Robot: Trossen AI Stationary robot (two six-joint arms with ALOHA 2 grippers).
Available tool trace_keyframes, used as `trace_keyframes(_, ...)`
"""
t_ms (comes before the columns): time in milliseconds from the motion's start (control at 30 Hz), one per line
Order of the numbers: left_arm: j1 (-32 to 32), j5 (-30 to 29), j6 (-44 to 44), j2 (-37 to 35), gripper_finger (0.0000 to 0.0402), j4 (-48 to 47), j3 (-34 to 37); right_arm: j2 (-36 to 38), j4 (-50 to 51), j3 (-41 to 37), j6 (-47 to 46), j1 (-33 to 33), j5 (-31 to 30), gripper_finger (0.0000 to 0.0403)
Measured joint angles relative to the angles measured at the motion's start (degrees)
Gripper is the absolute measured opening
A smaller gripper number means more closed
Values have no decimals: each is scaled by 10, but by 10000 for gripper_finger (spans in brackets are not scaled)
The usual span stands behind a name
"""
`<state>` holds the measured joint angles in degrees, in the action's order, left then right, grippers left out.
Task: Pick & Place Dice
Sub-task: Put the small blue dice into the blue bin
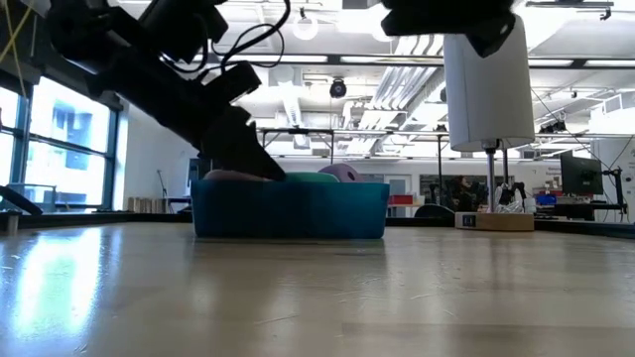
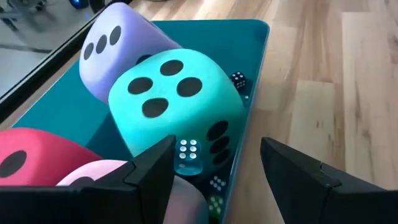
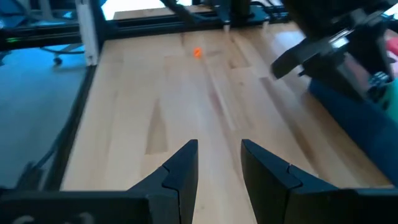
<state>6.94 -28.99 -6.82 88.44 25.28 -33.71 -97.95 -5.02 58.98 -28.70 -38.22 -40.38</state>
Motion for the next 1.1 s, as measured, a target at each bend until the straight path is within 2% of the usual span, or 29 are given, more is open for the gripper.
trace_keyframes(267, 5, -5, 12, 41, 226, 45, -1, 0, 0, 0, -2, 13, 1, 111)
trace_keyframes(400, 26, -9, 79, 40, 226, 75, 1, 0, 1, 0, 0, 13, 0, 111)
trace_keyframes(567, 44, -46, 126, 41, 226, 87, 1, 0, 3, 0, 0, 16, 0, 111)
trace_keyframes(667, 39, -73, 102, 43, 226, 78, 1, 0, 2, 0, 0, 20, 0, 111)
trace_keyframes(833, 21, -73, 35, 42, 226, 57, 1, 0, 2, 0, 0, 23, 1, 111)
trace_keyframes(900, 18, -56, 12, 42, 226, 57, 1, 0, 2, 0, 0, 23, 1, 111)
trace_keyframes(1100, 29, -32, 43, 41, 226, 53, 0, 0, 1, 0, -1, 22, 1, 111)
